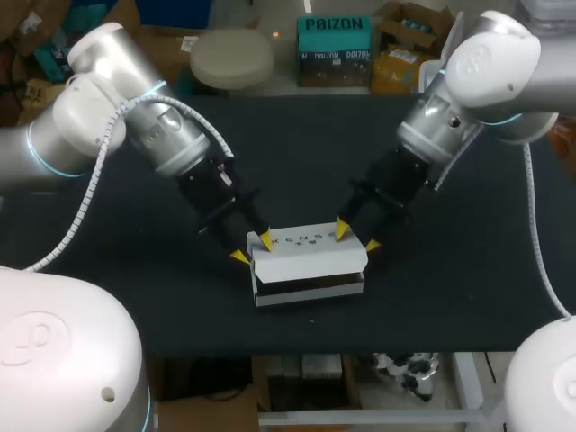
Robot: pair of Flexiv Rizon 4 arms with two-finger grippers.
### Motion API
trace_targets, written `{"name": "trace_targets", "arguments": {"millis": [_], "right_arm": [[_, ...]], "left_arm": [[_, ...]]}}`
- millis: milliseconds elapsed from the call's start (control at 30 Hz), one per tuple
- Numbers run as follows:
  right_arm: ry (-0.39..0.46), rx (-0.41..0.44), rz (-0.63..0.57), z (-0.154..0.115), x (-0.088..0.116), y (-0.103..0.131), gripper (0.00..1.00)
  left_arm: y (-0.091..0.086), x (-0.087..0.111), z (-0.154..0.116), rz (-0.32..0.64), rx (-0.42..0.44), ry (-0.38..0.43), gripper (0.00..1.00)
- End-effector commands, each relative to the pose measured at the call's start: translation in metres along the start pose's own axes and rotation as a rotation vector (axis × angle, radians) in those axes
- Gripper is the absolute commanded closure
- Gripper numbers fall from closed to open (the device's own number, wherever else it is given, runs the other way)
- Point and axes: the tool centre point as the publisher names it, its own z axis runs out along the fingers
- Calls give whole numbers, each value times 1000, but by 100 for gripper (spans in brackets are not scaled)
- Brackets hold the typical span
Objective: Assemble the packaging by folding the flat box into shape, placing the metal phone stand inside, and closing the box properly
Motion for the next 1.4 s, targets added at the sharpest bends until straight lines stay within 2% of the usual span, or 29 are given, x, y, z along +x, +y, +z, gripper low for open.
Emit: {"name": "trace_targets", "arguments": {"millis": [33,700,1400], "right_arm": [[-5,10,-3,-2,5,1,42],[-2,33,-1,-5,7,2,43],[-2,36,-4,-7,9,2,44]], "left_arm": [[-2,2,-1,-2,-10,-1,51],[-6,3,-7,-10,-70,25,53],[-7,7,-12,-25,-93,32,55]]}}
